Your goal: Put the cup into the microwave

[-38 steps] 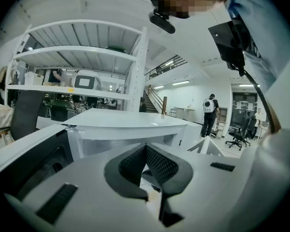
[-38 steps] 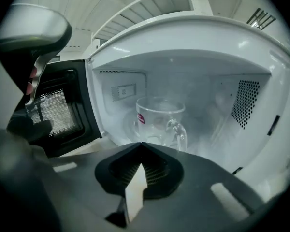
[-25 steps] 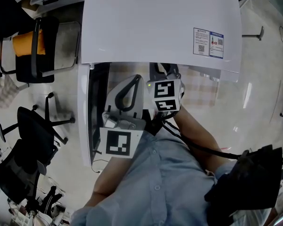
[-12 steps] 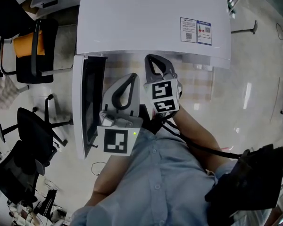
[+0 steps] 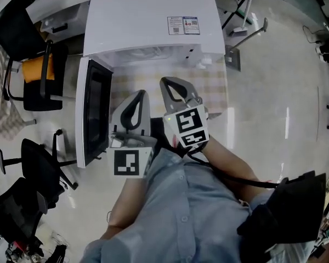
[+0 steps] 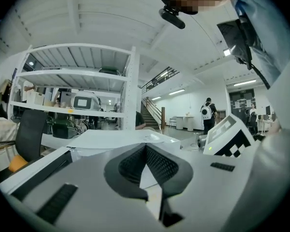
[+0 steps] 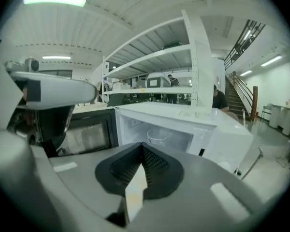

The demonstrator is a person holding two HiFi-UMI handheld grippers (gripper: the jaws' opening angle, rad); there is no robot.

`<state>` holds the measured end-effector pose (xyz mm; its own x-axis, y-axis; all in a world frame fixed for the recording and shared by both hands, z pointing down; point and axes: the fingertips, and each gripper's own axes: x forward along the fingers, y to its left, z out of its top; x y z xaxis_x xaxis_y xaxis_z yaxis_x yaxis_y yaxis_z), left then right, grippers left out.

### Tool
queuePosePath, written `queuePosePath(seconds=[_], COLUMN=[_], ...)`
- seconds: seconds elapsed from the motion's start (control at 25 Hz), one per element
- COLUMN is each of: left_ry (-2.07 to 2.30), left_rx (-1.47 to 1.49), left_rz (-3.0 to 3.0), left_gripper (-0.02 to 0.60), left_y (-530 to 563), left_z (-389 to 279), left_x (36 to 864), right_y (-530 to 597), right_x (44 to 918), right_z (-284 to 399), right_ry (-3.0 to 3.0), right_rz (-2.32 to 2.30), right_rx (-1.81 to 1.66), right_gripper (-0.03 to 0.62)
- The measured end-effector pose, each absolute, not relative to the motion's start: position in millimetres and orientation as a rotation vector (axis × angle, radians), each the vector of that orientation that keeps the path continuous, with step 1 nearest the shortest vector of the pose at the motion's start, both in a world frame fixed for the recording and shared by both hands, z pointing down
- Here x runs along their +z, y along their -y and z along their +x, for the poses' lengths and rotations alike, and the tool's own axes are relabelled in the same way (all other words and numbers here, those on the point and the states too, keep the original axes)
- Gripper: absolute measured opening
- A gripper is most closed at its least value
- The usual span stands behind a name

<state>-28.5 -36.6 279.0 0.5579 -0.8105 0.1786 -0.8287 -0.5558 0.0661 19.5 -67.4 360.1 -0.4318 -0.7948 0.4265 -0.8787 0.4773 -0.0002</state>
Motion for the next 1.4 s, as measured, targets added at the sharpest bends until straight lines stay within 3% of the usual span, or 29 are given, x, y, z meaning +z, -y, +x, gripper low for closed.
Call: queuePosePath(seconds=[0.4,1.4], left_ry=[1.481,1.523], left_rx=[0.100,0.085], left_rz=[2.777,2.891], left_gripper=[0.005,0.005], left_y=[-21,-39], left_z=[-4,13], left_x=[218,181], right_y=[4,-24], right_x=[267,224], right_z=[66,85], right_ry=[2.482,2.588], right_rz=[1.564,1.598], right_rx=[0.135,0.067], right_gripper=[0.002,0.000])
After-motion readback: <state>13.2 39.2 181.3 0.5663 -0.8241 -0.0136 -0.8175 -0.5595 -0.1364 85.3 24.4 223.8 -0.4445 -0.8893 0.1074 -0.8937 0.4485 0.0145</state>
